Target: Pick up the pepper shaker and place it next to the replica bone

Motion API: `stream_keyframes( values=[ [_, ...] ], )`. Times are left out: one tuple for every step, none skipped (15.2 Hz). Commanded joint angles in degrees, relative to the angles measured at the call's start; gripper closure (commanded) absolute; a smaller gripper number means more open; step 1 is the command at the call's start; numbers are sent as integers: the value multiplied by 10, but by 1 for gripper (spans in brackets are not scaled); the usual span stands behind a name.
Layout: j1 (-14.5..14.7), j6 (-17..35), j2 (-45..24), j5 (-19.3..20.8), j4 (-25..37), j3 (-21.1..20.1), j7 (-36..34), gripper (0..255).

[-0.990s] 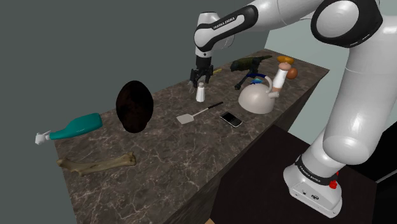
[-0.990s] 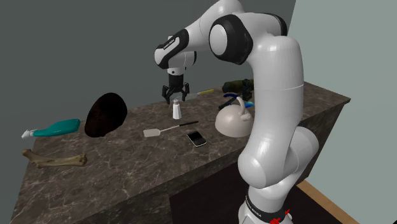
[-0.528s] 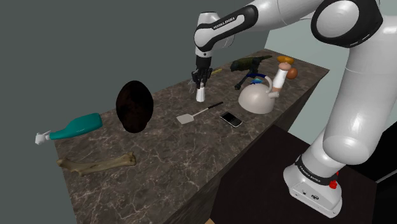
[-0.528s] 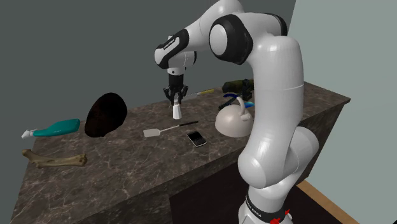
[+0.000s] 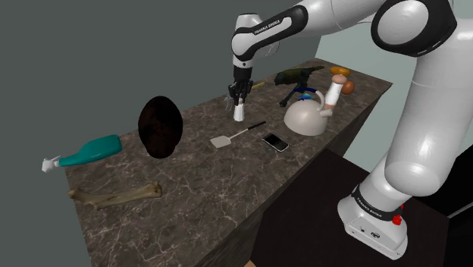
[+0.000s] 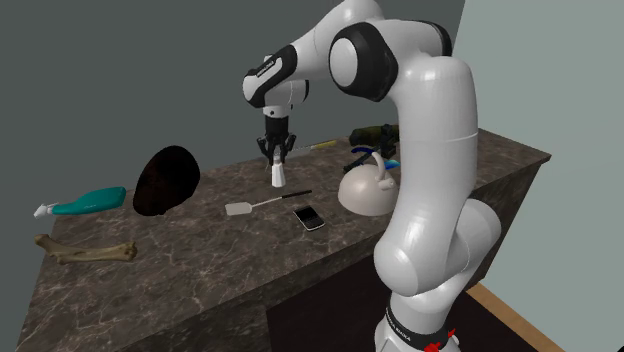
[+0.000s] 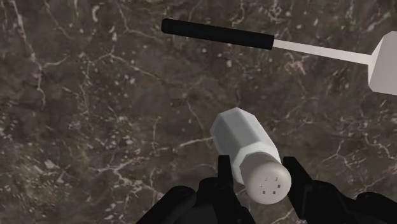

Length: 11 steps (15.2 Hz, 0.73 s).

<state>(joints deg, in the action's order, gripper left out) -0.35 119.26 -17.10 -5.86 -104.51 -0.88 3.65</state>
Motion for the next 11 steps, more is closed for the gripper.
stream_keyframes(
  values=[
    [0,-11,5,0,6,0,-1,255],
    [0,-18,8,1,9,0,-2,255],
    [0,-24,10,1,14,0,-2,255],
    [0,-31,13,1,18,0,-3,255],
    [0,-38,16,2,22,0,-4,255],
    [0,-45,18,2,26,0,-4,255],
    [0,-52,21,2,31,0,-5,255],
    [0,-59,23,2,35,1,-5,255],
    [0,-66,25,3,40,1,-6,255],
    [0,-73,27,3,45,1,-7,255],
    [0,-80,29,3,50,1,-7,255]
  ],
)
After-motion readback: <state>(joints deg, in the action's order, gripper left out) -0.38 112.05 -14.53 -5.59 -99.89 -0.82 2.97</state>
